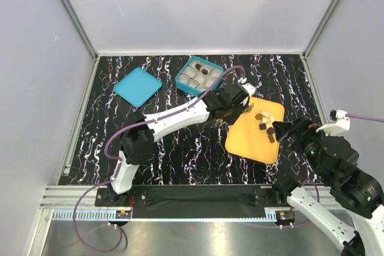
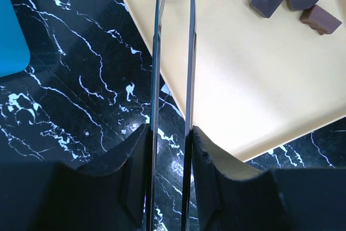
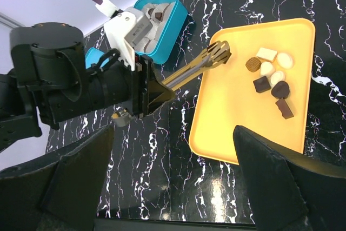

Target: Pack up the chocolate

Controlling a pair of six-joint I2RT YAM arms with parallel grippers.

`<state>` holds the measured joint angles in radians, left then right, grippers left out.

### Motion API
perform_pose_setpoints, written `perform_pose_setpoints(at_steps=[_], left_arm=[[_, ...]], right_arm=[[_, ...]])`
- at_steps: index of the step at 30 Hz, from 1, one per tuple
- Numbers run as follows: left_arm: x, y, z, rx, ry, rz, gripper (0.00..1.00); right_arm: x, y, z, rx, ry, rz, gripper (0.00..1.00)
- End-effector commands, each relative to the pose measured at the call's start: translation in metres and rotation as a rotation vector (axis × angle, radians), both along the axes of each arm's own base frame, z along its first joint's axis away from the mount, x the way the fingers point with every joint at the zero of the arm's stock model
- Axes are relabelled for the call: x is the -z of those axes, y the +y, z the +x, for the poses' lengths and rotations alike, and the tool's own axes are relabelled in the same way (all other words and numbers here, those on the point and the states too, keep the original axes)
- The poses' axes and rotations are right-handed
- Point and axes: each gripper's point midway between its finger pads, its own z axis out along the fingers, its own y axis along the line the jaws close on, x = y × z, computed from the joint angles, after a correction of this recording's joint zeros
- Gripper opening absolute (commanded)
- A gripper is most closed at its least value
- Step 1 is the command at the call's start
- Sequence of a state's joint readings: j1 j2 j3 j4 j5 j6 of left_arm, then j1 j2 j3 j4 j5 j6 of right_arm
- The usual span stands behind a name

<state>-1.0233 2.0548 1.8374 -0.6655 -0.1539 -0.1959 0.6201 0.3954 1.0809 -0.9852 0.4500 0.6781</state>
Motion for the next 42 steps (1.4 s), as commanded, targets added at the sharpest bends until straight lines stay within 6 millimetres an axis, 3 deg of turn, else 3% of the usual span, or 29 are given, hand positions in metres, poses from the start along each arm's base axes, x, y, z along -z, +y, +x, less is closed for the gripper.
perform_pose_setpoints(at_steps=[1, 4, 10, 17, 21, 28, 42], left_arm=[[-0.065, 0.002, 0.009, -0.044, -0.09, -0.1, 0.37], [-0.082, 0.018, 0.024, -0.09, -0.114, -0.09, 0.37], [-0.112, 0.063, 0.078, -0.201, -0.161, -0.098, 0.36], [-0.112, 0.109, 0.139, -0.316, -0.196, -0.091, 0.36], [-0.1, 0.116, 0.159, -0.315, -0.236, -0.056, 0.37], [-0.073, 0.111, 0.185, -0.305, -0.259, -0.018, 0.37], [-0.042, 0.11, 0.196, -0.303, -0.265, 0.023, 0.4]], right_arm=[[-0.015, 0.003, -0.003, -0.016, -0.036, 0.046, 1.0], [-0.016, 0.002, -0.004, -0.016, -0.037, 0.046, 1.0], [-0.015, 0.002, -0.002, -0.013, -0.035, 0.038, 1.0], [-0.015, 0.01, 0.005, -0.031, -0.029, 0.029, 1.0], [-0.015, 0.011, 0.009, -0.027, -0.027, 0.011, 1.0], [-0.016, 0.014, 0.017, -0.025, -0.022, -0.02, 1.0], [-0.012, 0.013, 0.019, -0.014, -0.015, -0.029, 1.0]])
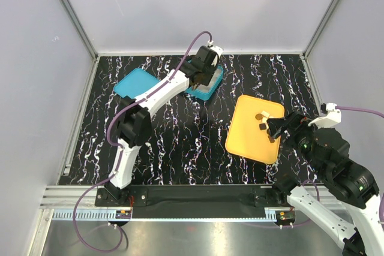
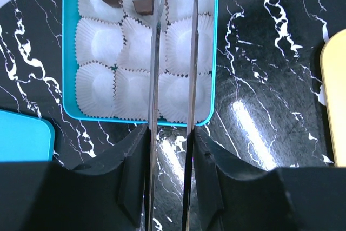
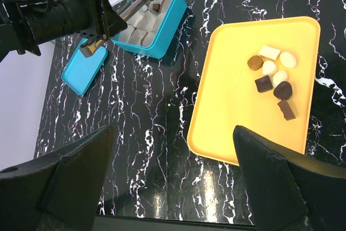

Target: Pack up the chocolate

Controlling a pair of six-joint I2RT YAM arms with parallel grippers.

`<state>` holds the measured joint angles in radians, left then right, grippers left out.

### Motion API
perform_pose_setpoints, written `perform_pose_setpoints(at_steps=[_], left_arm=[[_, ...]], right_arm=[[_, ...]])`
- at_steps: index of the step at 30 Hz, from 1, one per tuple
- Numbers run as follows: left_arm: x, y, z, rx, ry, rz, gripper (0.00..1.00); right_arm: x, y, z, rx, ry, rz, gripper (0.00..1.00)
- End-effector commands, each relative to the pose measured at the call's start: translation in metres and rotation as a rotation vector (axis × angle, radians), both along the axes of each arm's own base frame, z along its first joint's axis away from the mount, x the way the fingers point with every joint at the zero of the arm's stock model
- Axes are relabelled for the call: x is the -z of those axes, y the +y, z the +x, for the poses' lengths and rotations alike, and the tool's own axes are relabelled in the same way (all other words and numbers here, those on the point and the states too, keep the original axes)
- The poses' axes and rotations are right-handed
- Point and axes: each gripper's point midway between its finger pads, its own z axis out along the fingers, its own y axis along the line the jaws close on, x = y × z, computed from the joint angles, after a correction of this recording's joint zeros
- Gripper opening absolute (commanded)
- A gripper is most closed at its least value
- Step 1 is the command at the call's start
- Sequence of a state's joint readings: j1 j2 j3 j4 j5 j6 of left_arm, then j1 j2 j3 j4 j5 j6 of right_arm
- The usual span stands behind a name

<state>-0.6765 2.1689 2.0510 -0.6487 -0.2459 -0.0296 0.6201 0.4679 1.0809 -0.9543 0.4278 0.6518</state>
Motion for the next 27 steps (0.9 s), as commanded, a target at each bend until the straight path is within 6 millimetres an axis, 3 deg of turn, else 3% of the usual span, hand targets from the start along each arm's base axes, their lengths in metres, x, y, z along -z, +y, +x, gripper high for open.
perform_pose_setpoints(at_steps=[1, 16, 20, 26, 27], left_arm=[[-0.013, -0.004, 0.016, -0.01, -0.081, -0.023, 0.4], [0.0, -0.007, 0.019, -0.006, -0.066, -0.016, 0.44], [-0.004, -0.006, 0.019, -0.01, -0.075, -0.015, 0.44], [-0.037, -0.005, 0.01, -0.002, -0.103, -0.056, 0.44], [-0.055, -0.006, 0.005, 0.003, -0.125, -0.078, 0.44]], right_arm=[[-0.016, 0.001, 0.006, 0.012, -0.047, 0.016, 1.0], [-0.018, -0.003, 0.006, 0.025, -0.057, 0.011, 1.0], [-0.016, -0.002, 0.006, 0.023, -0.052, 0.01, 1.0], [-0.018, -0.001, 0.005, 0.018, -0.053, 0.018, 1.0], [-0.018, -0.001, 0.005, 0.016, -0.052, 0.02, 1.0]])
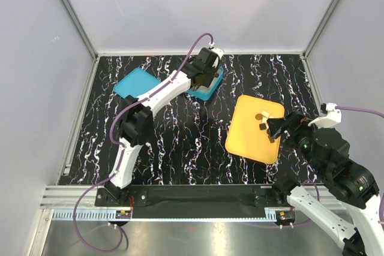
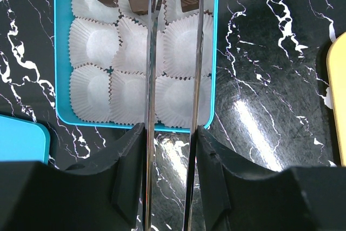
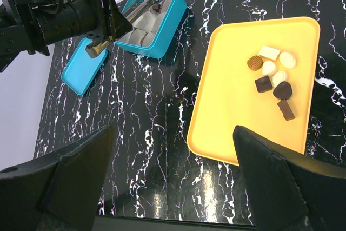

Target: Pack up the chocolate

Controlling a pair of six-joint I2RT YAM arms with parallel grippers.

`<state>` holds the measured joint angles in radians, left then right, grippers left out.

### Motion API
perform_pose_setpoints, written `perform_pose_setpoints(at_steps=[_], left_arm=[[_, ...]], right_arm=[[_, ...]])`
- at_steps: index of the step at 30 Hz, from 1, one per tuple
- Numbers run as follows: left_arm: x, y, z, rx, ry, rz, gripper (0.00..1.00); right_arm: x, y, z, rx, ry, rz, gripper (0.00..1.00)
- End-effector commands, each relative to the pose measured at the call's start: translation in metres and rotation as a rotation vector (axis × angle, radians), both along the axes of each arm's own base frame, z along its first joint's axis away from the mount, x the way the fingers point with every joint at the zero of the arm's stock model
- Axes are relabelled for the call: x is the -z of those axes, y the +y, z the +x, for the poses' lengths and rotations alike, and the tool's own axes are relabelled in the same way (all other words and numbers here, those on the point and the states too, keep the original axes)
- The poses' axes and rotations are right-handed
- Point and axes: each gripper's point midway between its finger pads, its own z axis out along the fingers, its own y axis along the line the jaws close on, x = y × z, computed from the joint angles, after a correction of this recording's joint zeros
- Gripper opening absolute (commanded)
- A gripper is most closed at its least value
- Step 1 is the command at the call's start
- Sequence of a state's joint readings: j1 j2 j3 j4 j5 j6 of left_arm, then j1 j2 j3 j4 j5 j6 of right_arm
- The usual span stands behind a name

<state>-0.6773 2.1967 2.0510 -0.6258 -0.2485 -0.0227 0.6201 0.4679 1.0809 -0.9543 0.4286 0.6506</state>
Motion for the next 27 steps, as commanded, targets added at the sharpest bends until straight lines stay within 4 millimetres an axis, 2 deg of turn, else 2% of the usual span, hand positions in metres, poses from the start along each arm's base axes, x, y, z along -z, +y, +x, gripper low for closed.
perform_pose_setpoints(at_steps=[1, 2, 3, 5, 6, 8, 9, 11, 12, 18, 19, 20, 24, 27], left_arm=[[-0.075, -0.003, -0.003, 0.005, -0.136, -0.099, 0.44], [-0.08, -0.005, -0.009, 0.012, -0.136, -0.111, 0.44], [-0.098, -0.007, -0.017, 0.025, -0.155, -0.137, 0.44], [-0.111, -0.014, -0.032, 0.046, -0.153, -0.186, 0.44], [-0.121, -0.021, -0.047, 0.073, -0.156, -0.213, 0.44], [-0.124, -0.031, -0.064, 0.104, -0.149, -0.238, 0.45], [-0.125, -0.04, -0.082, 0.137, -0.142, -0.239, 0.45], [-0.125, -0.049, -0.099, 0.164, -0.131, -0.247, 0.45], [-0.125, -0.06, -0.114, 0.195, -0.12, -0.248, 0.45], [-0.104, -0.096, -0.176, 0.308, -0.042, -0.247, 0.45], [-0.092, -0.099, -0.184, 0.325, -0.02, -0.238, 0.45], [-0.093, -0.108, -0.196, 0.362, -0.018, -0.256, 0.46], [-0.07, -0.125, -0.221, 0.453, 0.025, -0.251, 0.47], [-0.054, -0.135, -0.232, 0.51, 0.051, -0.242, 0.48]], right_arm=[[-0.019, -0.001, 0.004, 0.013, -0.052, 0.025, 1.0], [-0.02, -0.001, 0.003, 0.014, -0.055, 0.026, 1.0], [-0.02, -0.002, 0.003, 0.015, -0.051, 0.025, 1.0], [-0.02, -0.005, 0.003, 0.028, -0.054, 0.018, 1.0], [-0.019, -0.007, 0.002, 0.034, -0.054, 0.016, 1.0], [-0.02, -0.01, 0.0, 0.045, -0.056, 0.016, 1.0], [-0.02, -0.011, -0.001, 0.048, -0.056, 0.02, 1.0], [-0.024, -0.012, -0.003, 0.045, -0.065, 0.032, 0.99], [-0.025, -0.012, -0.004, 0.044, -0.068, 0.037, 1.0], [-0.029, -0.018, -0.011, 0.052, -0.073, 0.042, 1.0], [-0.031, -0.02, -0.013, 0.055, -0.079, 0.046, 1.0], [-0.032, -0.022, -0.013, 0.061, -0.083, 0.045, 1.0], [-0.038, -0.028, -0.017, 0.071, -0.098, 0.046, 1.0], [-0.041, -0.03, -0.019, 0.073, -0.104, 0.044, 1.0]])
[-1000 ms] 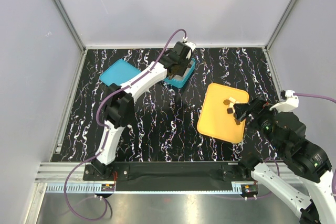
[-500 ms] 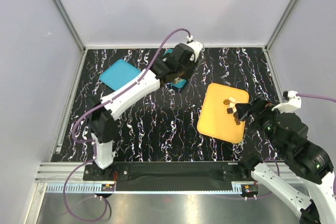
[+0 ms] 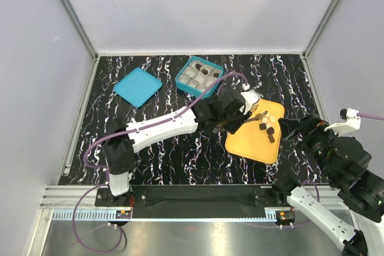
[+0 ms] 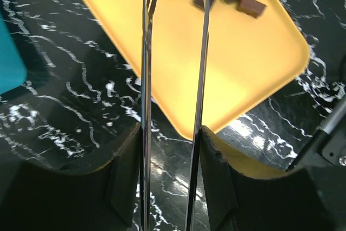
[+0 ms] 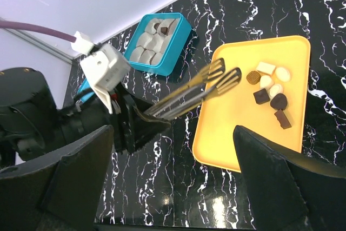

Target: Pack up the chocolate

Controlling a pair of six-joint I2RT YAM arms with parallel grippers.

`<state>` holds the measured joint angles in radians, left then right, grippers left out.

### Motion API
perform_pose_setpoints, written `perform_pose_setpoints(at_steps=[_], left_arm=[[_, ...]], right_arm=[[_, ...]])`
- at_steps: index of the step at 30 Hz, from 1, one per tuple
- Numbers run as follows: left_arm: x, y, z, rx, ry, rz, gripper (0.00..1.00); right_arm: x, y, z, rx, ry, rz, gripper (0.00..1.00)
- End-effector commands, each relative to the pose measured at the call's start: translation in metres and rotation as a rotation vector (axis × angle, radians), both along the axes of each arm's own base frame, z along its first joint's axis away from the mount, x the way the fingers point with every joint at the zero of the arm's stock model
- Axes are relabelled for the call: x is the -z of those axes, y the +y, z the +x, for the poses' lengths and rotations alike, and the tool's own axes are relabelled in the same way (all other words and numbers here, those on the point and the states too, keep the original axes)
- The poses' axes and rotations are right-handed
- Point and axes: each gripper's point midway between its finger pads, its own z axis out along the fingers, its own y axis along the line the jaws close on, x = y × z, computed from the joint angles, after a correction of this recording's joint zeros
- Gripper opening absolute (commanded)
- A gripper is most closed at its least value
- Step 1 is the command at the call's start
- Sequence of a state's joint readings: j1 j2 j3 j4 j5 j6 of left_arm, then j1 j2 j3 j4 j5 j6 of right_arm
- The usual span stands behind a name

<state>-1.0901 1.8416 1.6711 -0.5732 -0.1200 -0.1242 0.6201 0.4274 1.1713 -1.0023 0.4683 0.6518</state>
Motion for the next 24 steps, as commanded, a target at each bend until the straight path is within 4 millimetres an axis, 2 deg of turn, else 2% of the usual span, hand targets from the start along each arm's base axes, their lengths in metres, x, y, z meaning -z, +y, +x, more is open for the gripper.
perform_pose_setpoints(at_steps=[1, 8, 13, 24], left_arm=[[-0.014, -0.029, -0.006, 0.082, -0.023, -0.11, 0.48], [0.023, -0.046, -0.014, 0.151, 0.005, -0.066, 0.49], [0.048, -0.049, -0.011, 0.136, 0.022, 0.003, 0.49], [0.074, -0.05, -0.008, 0.131, 0.028, 0.047, 0.49]], right_arm=[[-0.013, -0.011, -0.004, 0.035, -0.035, 0.01, 0.99], [-0.013, -0.012, -0.005, 0.039, -0.033, 0.003, 0.99], [-0.013, -0.013, -0.004, 0.042, -0.034, -0.002, 1.0], [-0.013, -0.013, -0.004, 0.044, -0.035, 0.0, 1.0]])
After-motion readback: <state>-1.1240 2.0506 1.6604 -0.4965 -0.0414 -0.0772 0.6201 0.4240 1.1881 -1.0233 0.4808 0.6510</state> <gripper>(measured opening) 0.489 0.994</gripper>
